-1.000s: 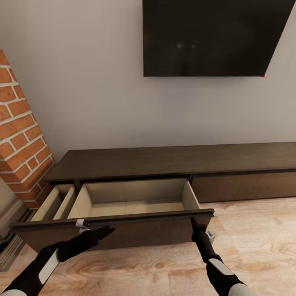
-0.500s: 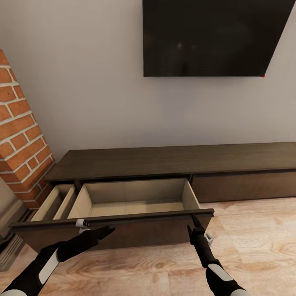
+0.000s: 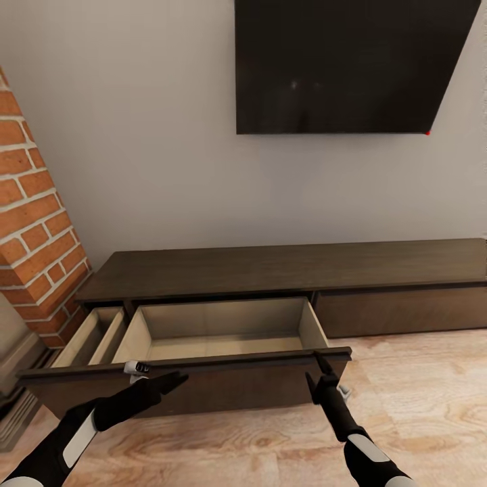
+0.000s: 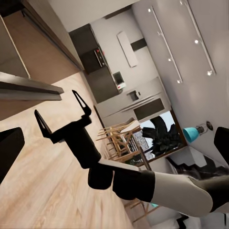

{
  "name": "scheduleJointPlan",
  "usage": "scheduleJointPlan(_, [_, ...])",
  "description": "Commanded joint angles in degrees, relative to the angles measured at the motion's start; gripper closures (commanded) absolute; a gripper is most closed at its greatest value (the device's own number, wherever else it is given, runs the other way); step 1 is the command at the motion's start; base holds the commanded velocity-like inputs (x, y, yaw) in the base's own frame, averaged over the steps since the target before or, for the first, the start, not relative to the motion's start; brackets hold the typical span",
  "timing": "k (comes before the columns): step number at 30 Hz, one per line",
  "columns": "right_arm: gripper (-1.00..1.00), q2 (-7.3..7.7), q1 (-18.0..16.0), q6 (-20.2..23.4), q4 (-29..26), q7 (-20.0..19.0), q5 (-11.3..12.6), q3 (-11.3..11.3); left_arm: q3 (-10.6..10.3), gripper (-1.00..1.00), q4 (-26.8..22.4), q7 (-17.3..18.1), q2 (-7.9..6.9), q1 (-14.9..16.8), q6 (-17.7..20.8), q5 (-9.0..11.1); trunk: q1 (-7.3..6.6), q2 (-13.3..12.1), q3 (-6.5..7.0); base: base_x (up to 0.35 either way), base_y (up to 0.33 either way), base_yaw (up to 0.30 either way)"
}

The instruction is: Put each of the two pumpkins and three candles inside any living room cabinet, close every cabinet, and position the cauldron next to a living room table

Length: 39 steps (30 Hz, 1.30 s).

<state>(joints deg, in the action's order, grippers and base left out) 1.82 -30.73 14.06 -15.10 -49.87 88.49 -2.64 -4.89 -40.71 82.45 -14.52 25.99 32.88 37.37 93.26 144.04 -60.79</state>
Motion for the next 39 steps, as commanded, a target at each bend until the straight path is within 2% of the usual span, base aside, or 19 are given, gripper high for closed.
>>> scheduleJointPlan(1, [-1.0, 0.16, -0.03, 1.64, 0.07, -0.17, 0.61, -0.24, -0.3, -1.0, 0.01, 0.08, -0.06, 0.05, 0.6, 0.43, -0.04, 0.0, 0.18, 0.0, 0.0, 0.0])
scheduleJointPlan(8, [-1.0, 0.31, -0.03, 7.09, 0.09, -0.08, 0.5, -0.24, -0.36, -1.0, 0.02, 0.08, 0.01, 0.06, 0.61, 0.43, -0.22, -0.09, 1.73, 0.0, 0.0, 0.0])
scheduleJointPlan(12, [-1.0, 0.3, -0.03, 12.3, 0.22, -0.52, 0.34, -0.44, -0.52, -1.0, 0.02, 0.08, 0.01, 0.04, 0.61, 0.43, -0.32, -0.14, 2.62, 0.0, 0.0, 0.0])
scheduleJointPlan(15, [-1.0, 0.33, 0.24, 14.16, 2.0, -0.85, -0.73, -0.6, -0.61, -1.0, 0.03, 0.08, 0.05, 0.03, 0.61, 0.43, -0.4, -0.18, 3.28, 0.0, 0.0, 0.0])
scheduleJointPlan(16, [-1.0, 0.35, 0.54, 15.54, 2.76, -0.94, -2.04, -0.77, -0.62, -1.0, 0.06, 0.06, 0.05, 0.05, 0.64, 0.43, -0.42, -0.2, 3.5, 0.0, 0.0, 0.0])
scheduleJointPlan(18, [-1.0, 0.37, 0.93, 20.68, 3.92, -1.04, -7.69, -2.31, -0.64, -1.0, 0.05, 0.07, 0.05, 0.07, 0.63, 0.43, -0.47, -0.22, 3.94, 0.0, 0.0, 0.0])
scheduleJointPlan(21, [-1.0, 0.38, 1.13, 27.6, 4.66, -1.04, -18.32, -5.04, -0.63, -1.0, 0.05, 0.08, 0.02, 0.04, 0.67, 0.43, -0.55, -0.26, 4.61, 0.0, 0.0, 0.0])
scheduleJointPlan(23, [-1.0, 0.35, 1.17, 29.73, 4.96, -0.96, -25.31, -5.82, -0.55, -1.0, 0.07, 0.08, -0.03, 0.03, 0.67, 0.43, -0.6, -0.29, 5.05, 0.0, 0.0, 0.0])
scheduleJointPlan(24, [-1.0, 0.35, 1.18, 30.02, 5.0, -0.94, -26.92, -5.94, -0.53, -1.0, 0.06, 0.08, -0.04, 0.03, 0.68, 0.43, -0.63, -0.3, 5.27, 0.0, 0.0, 0.0])
scheduleJointPlan(25, [-1.0, 0.32, 1.19, 30.57, 5.04, -0.81, -31.24, -6.17, -0.47, -1.0, 0.06, 0.07, -0.06, 0.03, 0.67, 0.43, -0.65, -0.32, 5.5, 0.0, 0.0, 0.0])
scheduleJointPlan(26, [-1.0, 0.31, 1.19, 30.83, 5.08, -0.71, -34.59, -6.29, -0.43, -1.0, 0.04, 0.07, -0.11, 0.04, 0.68, 0.43, -0.68, -0.33, 5.72, 0.0, 0.0, 0.0])
scheduleJointPlan(29, [-1.0, 0.26, 1.2, 29.95, 5.17, -0.33, -38.01, -6.37, -0.4, -1.0, 0.04, 0.05, -0.12, 0.05, 0.69, 0.43, -0.76, -0.37, 6.38, 0.0, 0.0, 0.0])
scheduleJointPlan(33, [-1.0, 0.24, 1.2, 25.08, 5.18, 1.01, -39.08, -6.4, -0.39, -1.0, 0.06, 0.04, -0.08, 0.05, 0.68, 0.41, -0.86, -0.42, 7.27, 0.0, 0.0, 0.0])
scheduleJointPlan(37, [-1.0, 0.28, 1.2, 22.88, 4.75, 8.15, -39.3, -6.25, -0.45, -1.0, 0.07, 0.04, -0.08, 0.06, 0.69, 0.42, -0.96, -0.48, 8.15, 0.0, 0.0, 0.0])
scheduleJointPlan(39, [-1.0, 0.2, 1.2, 21.27, 4.57, 10.16, -39.46, -6.34, -0.53, -1.0, 0.08, 0.02, -0.04, 0.05, 0.69, 0.41, -1.01, -0.51, 8.6, 0.0, 0.0, 0.0])
